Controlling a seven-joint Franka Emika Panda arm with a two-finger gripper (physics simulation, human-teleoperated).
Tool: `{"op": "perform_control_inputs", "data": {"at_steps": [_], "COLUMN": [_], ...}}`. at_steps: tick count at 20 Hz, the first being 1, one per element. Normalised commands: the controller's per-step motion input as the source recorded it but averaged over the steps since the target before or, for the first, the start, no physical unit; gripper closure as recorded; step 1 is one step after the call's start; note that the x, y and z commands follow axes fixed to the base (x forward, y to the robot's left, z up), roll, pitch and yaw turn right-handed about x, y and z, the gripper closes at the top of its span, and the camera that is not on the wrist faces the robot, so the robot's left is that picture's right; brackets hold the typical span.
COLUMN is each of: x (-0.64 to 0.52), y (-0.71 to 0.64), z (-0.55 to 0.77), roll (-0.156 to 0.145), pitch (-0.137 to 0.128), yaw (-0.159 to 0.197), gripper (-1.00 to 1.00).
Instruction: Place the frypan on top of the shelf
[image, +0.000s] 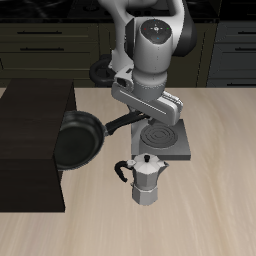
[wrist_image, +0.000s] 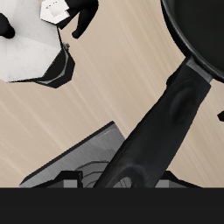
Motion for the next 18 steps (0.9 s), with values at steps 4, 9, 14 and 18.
{"op": "perform_control_inputs", "data": {"at_steps": [4, 9, 14, 18], "x": [-0.16, -0.1, -0.13, -0.13], "y": [0.12, 0.2, 0.18, 0.19], "z": [0.06, 0.02, 0.02, 0.02], "roll": [0.02, 0.017, 0.018, 0.034], "pitch": [-0.016, -0.002, 0.002, 0.003], "yaw": [0.026, 0.026, 0.043, 0.036], "gripper": [1.0, 1.0, 1.0, 1.0]}}
